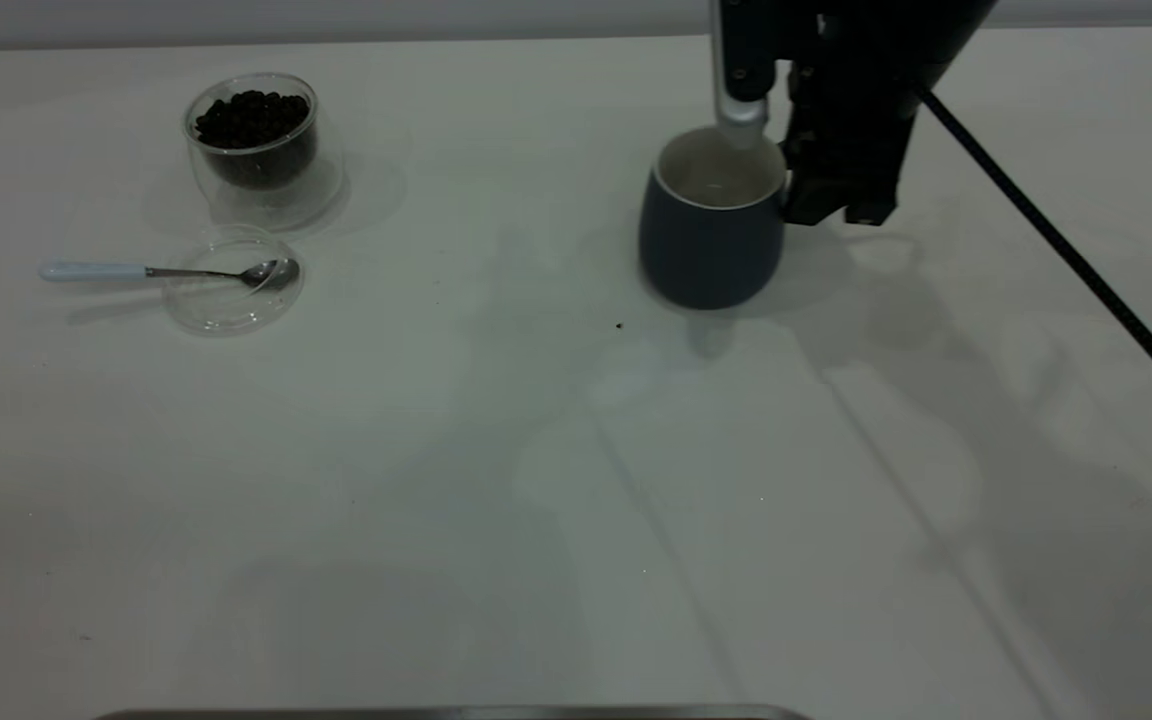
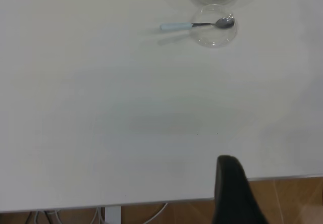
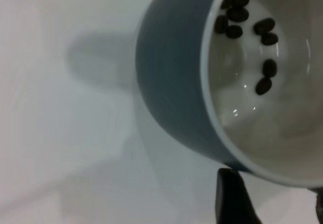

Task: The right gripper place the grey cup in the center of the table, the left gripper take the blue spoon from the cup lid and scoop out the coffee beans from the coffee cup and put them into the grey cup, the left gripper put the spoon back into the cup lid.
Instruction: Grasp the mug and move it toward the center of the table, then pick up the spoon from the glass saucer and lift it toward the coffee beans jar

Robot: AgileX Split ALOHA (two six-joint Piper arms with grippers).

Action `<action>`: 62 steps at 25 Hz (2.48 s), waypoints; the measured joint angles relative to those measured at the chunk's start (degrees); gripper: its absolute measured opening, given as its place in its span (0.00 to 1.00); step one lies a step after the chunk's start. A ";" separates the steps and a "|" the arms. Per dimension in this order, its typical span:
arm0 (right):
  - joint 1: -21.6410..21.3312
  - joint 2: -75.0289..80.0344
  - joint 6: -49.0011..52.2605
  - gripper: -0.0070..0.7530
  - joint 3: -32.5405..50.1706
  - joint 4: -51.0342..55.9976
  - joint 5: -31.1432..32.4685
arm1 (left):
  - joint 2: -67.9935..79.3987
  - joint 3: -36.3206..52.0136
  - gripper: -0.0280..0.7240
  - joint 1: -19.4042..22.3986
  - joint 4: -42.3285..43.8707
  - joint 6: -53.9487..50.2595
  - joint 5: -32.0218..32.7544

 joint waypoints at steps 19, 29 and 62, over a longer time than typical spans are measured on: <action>3.35 -6.88 2.37 0.49 0.00 0.05 1.98 | 0.00 0.00 0.68 0.00 0.00 0.00 0.00; 3.35 -16.01 18.65 0.49 0.00 -12.29 13.26 | 0.00 0.00 0.68 0.00 0.00 0.00 0.00; 3.40 -78.48 67.65 0.49 15.19 -24.04 51.59 | 0.00 0.00 0.68 0.00 0.00 0.00 0.00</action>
